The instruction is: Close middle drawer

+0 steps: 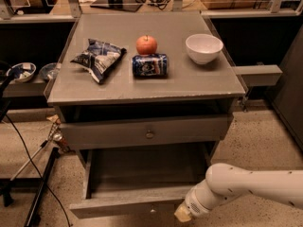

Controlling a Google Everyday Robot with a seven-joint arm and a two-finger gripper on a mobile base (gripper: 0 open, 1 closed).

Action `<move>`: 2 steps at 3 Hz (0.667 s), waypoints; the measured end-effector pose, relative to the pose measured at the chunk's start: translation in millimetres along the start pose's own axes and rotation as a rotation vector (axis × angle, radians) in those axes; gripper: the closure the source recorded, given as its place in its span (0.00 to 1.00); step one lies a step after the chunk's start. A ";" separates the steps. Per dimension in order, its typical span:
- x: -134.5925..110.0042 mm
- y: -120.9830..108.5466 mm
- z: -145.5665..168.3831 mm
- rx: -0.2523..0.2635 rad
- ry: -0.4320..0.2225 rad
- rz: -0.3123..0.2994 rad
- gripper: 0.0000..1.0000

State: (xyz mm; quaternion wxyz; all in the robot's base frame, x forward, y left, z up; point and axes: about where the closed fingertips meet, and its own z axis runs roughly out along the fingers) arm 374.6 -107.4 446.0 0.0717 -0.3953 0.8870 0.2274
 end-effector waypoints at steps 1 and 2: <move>2.2 1.7 8.4 -0.007 0.003 0.005 1.00; 7.7 -1.9 30.9 -0.020 -0.001 0.034 1.00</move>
Offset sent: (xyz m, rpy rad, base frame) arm -0.0076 0.0134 -0.0621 0.0286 0.0526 -0.0622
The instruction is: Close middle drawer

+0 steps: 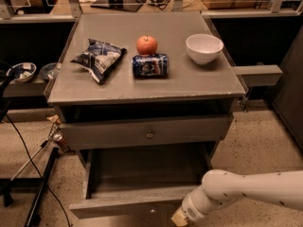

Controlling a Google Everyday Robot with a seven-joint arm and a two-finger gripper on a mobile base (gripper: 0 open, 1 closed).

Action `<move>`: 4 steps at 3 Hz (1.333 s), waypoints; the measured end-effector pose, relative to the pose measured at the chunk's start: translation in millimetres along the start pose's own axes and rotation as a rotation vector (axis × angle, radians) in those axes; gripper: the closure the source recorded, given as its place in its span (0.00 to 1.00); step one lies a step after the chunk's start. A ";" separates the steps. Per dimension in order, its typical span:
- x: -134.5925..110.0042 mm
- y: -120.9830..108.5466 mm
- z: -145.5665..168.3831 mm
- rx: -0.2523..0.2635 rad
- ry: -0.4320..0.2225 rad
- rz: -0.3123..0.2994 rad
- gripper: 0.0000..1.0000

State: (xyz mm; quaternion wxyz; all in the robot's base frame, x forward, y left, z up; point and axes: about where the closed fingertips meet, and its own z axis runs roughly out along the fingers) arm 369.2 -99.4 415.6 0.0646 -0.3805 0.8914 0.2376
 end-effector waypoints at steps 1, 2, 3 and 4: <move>-13.2 -10.9 23.0 -0.044 -0.014 -0.002 1.00; -13.3 -11.3 22.8 -0.043 -0.014 -0.002 1.00; -13.3 -11.3 22.9 -0.043 -0.014 -0.002 0.82; -13.3 -11.3 22.9 -0.043 -0.014 -0.002 0.59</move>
Offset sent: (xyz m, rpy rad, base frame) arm 0.0270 0.0174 -0.0205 0.0617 0.0208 0.0255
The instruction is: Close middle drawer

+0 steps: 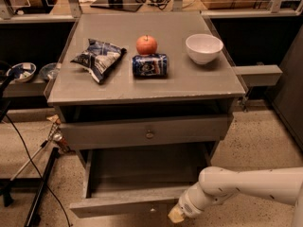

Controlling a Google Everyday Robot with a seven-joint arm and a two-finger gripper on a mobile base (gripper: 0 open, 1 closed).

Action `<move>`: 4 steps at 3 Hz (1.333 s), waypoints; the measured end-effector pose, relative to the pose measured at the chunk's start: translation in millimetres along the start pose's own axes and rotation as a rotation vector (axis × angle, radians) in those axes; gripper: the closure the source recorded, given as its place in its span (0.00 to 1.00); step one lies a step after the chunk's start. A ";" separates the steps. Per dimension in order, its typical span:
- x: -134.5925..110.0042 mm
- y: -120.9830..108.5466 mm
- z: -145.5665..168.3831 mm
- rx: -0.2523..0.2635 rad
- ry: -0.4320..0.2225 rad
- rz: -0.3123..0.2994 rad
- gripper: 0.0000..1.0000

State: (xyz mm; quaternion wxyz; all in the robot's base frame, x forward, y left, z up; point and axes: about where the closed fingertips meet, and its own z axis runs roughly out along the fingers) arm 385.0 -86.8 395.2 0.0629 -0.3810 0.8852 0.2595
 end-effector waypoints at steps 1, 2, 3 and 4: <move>0.0 0.0 0.0 0.000 0.000 0.000 0.36; 0.0 0.0 0.1 0.000 0.000 0.000 0.05; 0.0 0.1 0.1 0.000 0.000 0.000 0.00; 0.0 0.1 0.1 0.000 0.000 0.000 0.00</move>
Offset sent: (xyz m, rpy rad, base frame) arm 0.0000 0.0000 0.0000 0.0000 0.0000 0.0000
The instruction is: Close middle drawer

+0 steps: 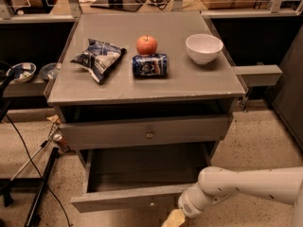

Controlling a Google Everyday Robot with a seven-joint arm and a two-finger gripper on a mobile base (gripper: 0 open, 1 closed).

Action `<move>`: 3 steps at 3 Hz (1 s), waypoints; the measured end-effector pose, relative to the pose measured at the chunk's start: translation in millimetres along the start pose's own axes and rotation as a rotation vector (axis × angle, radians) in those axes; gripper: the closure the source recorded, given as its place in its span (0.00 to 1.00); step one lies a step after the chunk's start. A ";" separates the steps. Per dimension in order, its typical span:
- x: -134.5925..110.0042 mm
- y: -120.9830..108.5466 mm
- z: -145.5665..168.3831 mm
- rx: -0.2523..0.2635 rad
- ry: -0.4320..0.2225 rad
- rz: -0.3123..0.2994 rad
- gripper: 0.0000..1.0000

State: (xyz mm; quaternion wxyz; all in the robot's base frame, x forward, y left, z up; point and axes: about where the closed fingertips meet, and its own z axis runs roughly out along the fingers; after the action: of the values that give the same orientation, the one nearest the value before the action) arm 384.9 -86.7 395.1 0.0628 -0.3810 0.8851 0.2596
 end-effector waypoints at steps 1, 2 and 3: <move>0.0 0.0 0.0 0.000 0.000 0.000 0.19; 0.0 0.0 0.0 0.000 0.000 0.000 0.42; 0.0 0.0 0.0 0.000 0.000 0.000 0.65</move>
Offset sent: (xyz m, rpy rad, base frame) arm 0.0000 0.0000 0.0000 0.0000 0.0000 0.0000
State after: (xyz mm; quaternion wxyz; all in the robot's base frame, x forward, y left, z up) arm 384.9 -86.7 395.1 0.0628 -0.3810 0.8851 0.2597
